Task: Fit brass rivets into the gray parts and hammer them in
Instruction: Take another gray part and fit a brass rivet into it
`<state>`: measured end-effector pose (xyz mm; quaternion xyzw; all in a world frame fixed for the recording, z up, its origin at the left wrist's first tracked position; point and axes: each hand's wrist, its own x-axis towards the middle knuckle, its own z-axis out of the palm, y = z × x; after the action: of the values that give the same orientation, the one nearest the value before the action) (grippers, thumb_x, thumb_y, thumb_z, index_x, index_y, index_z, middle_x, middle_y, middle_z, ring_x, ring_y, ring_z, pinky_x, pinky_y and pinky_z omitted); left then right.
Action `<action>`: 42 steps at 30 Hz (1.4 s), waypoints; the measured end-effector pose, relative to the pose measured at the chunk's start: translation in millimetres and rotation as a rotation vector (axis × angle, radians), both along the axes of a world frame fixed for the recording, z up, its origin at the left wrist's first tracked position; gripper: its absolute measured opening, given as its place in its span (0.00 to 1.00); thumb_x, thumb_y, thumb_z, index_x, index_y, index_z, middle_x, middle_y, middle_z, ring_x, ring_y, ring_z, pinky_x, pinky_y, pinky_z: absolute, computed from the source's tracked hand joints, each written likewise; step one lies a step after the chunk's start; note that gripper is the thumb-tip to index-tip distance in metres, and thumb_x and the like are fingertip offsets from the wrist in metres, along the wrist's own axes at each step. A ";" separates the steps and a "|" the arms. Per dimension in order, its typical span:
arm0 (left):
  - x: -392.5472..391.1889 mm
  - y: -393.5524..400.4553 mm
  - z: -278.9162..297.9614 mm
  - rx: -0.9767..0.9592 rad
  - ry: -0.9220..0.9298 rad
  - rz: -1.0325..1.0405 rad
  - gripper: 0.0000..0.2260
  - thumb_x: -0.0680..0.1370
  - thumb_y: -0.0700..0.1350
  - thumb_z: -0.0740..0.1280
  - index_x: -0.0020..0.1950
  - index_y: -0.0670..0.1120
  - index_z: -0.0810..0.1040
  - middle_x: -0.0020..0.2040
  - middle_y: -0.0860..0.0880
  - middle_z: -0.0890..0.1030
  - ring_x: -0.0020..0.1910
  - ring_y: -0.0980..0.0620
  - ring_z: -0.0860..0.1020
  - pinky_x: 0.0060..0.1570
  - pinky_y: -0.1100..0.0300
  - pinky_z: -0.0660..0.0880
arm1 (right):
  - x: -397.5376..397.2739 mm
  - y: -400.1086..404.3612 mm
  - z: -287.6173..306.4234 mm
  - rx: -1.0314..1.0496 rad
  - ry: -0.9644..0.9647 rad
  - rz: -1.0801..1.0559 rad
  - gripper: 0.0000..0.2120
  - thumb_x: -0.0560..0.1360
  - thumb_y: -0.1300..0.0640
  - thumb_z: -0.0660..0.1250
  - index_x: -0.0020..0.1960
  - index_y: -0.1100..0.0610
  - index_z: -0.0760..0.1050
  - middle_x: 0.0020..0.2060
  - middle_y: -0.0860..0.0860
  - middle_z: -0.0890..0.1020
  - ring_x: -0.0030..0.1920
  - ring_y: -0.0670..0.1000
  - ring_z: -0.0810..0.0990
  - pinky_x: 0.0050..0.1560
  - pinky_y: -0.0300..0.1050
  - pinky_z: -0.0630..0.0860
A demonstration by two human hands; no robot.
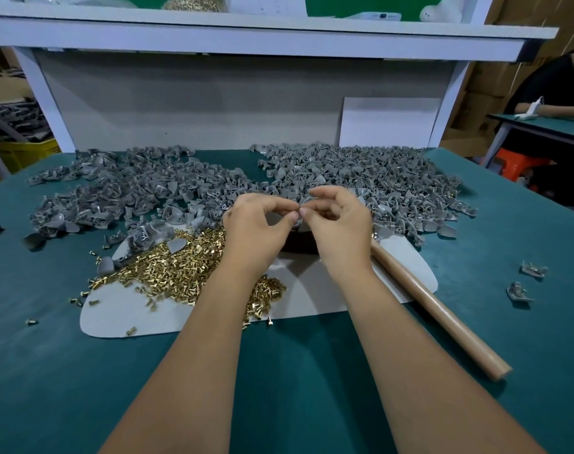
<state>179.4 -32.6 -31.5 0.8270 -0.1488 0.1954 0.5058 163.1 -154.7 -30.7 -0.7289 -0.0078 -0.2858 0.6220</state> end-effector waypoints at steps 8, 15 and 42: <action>0.8 -2.1 -0.1 0.029 -0.025 0.066 0.03 0.76 0.44 0.72 0.48 0.53 0.84 0.45 0.59 0.76 0.62 0.52 0.71 0.66 0.43 0.68 | 3.4 3.0 -3.0 -0.033 0.065 -0.014 0.08 0.71 0.62 0.73 0.43 0.48 0.82 0.37 0.42 0.83 0.42 0.43 0.81 0.47 0.39 0.79; 0.6 -4.4 -1.8 0.019 -0.004 0.082 0.04 0.77 0.44 0.71 0.50 0.51 0.84 0.47 0.58 0.77 0.60 0.50 0.75 0.65 0.45 0.71 | 2.1 1.7 -0.5 -0.049 0.072 -0.010 0.08 0.72 0.61 0.72 0.38 0.49 0.80 0.34 0.45 0.82 0.40 0.48 0.81 0.44 0.42 0.78; 9.2 3.7 -12.9 0.114 0.110 0.107 0.13 0.76 0.48 0.71 0.37 0.66 0.74 0.55 0.60 0.80 0.70 0.52 0.61 0.71 0.47 0.56 | 9.3 1.3 -9.4 -0.562 0.073 -0.203 0.04 0.74 0.56 0.68 0.42 0.49 0.80 0.43 0.45 0.81 0.50 0.50 0.74 0.54 0.49 0.69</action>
<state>188.6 -28.9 -44.4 0.8706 -0.0874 0.1676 0.4542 172.3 -153.4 -40.1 -0.8793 0.0087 -0.3066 0.3643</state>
